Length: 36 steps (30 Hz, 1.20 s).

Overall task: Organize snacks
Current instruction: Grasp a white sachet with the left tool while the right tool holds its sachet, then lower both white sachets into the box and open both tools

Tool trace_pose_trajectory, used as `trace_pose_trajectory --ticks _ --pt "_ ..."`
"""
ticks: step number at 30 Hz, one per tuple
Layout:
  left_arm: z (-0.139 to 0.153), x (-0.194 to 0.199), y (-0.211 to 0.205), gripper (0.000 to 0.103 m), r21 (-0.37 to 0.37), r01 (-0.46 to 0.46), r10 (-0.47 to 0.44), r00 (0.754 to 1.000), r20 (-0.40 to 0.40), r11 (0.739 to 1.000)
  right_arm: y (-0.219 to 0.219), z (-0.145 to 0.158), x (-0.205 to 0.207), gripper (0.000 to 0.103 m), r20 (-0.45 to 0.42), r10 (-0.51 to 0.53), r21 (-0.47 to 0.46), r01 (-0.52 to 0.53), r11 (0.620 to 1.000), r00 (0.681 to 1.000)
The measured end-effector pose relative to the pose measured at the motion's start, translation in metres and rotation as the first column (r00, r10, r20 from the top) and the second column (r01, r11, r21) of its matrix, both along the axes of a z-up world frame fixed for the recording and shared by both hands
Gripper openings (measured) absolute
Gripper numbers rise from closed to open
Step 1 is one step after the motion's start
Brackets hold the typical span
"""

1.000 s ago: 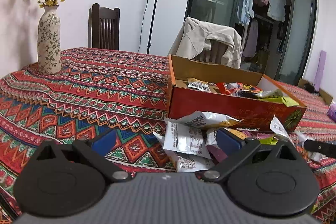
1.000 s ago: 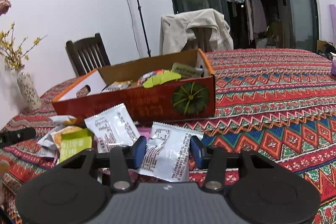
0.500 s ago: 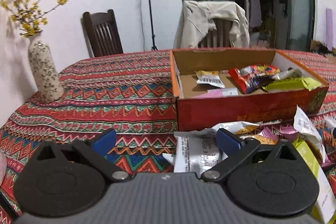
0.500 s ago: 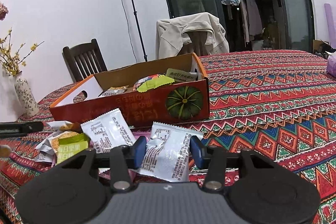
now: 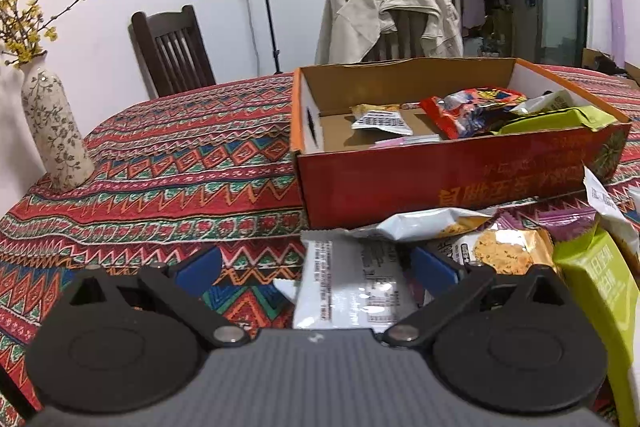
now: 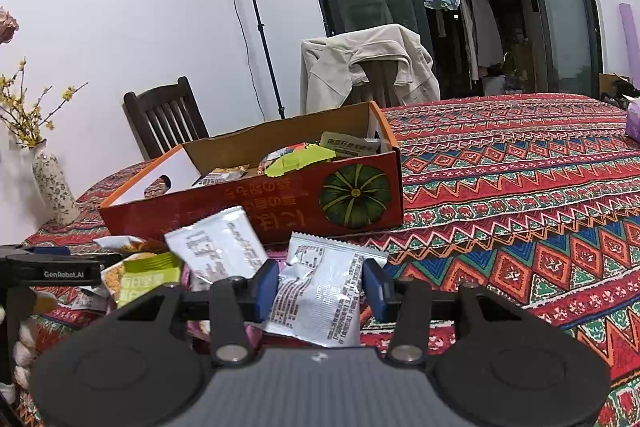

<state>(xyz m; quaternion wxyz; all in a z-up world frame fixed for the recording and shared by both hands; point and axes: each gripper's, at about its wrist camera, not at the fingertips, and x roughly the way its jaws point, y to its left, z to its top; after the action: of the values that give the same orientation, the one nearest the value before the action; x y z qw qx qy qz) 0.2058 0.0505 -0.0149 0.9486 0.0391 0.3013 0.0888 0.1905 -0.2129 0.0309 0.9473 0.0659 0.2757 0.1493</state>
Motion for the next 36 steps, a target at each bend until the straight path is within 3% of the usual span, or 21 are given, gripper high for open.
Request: trace_pose_trajectory --ticks 7,8,10,16,22,36 --pt "-0.008 0.006 -0.001 0.101 -0.023 0.025 -0.026 0.999 -0.027 0.999 0.000 0.000 0.000 0.045 -0.001 0.000 -0.001 0.000 1.000 1.000" --pt "-0.008 0.006 0.000 0.098 -0.033 0.025 -0.026 0.999 -0.027 0.999 0.000 0.000 0.000 0.045 -0.001 -0.002 -0.001 0.002 1.000 1.000" --pt "-0.009 0.006 0.002 0.068 -0.041 0.022 -0.023 0.999 -0.036 0.999 -0.001 0.000 0.000 0.045 -0.002 -0.002 -0.002 0.002 1.000 1.000" --pt "-0.007 0.001 0.005 0.054 -0.055 0.013 -0.013 1.000 -0.005 0.998 0.000 -0.001 0.001 0.045 -0.003 -0.002 -0.006 0.002 1.000 1.000" --pt "0.002 -0.012 0.005 0.053 -0.043 -0.006 0.009 0.998 0.056 0.999 0.001 -0.001 0.000 0.045 0.007 0.001 -0.011 -0.001 1.000 1.000" --pt "0.029 -0.062 0.008 0.053 -0.109 0.014 0.003 0.988 0.151 0.994 0.008 0.010 -0.011 0.045 0.086 0.031 -0.032 -0.028 0.999 0.996"
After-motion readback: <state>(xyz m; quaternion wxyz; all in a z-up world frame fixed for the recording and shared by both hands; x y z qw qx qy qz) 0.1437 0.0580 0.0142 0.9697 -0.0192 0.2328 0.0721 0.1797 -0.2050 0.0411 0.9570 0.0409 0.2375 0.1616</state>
